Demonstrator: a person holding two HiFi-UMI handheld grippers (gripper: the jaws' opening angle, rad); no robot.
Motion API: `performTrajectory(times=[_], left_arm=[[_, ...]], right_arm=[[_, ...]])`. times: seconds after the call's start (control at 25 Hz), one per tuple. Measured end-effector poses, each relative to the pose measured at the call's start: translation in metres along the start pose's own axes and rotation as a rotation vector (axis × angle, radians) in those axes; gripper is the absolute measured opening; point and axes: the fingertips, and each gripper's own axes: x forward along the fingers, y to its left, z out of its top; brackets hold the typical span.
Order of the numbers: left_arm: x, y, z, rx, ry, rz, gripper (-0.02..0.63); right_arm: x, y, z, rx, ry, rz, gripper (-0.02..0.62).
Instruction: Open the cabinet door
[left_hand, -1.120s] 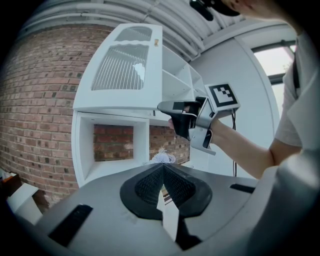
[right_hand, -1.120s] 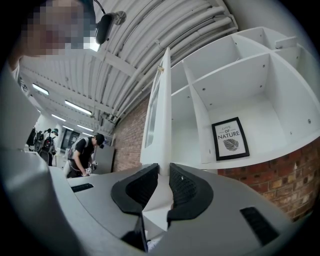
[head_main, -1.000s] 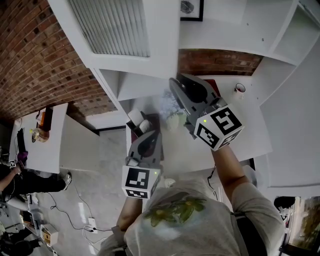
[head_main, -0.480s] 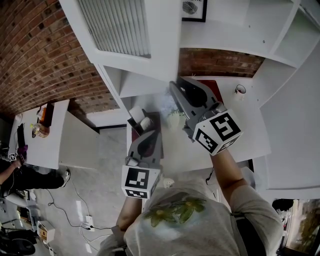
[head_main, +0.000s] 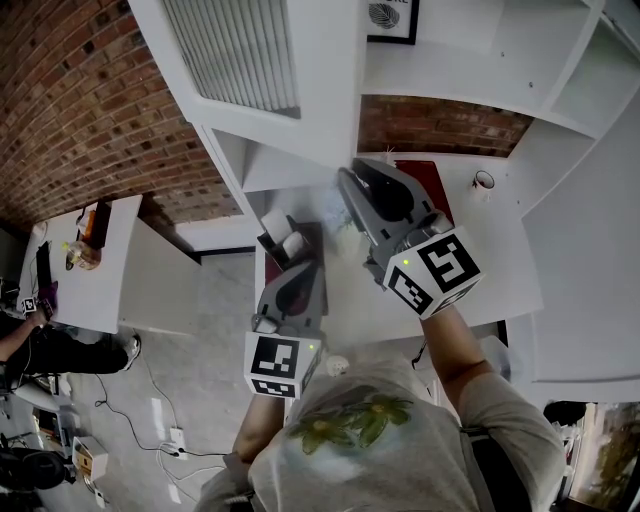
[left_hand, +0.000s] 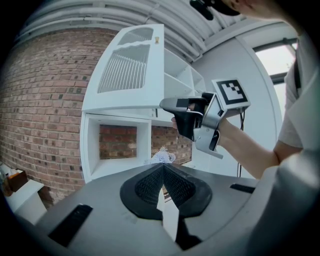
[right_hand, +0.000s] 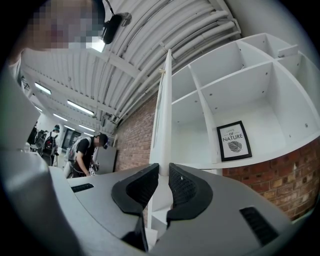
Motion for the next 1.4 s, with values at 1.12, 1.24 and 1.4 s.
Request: performTrajectory(times=[1.12, 1.24, 1.4], left_arm=[[-0.017, 0.011, -0.007, -0.014, 0.007, 0.057, 0.009], [-0.021, 0.013, -0.006, 0.000, 0.006, 0.073, 0.009], [-0.027, 0.017, -0.005, -0.004, 0.003, 0.083, 0.009]], right_arm=[[-0.010, 0.033, 0.003, 0.006, -0.035, 0.023, 0.071], [-0.011, 0.038, 0.003, 0.002, -0.031, 0.028, 0.069], [-0.010, 0.042, 0.004, -0.001, -0.024, 0.035, 0.069]])
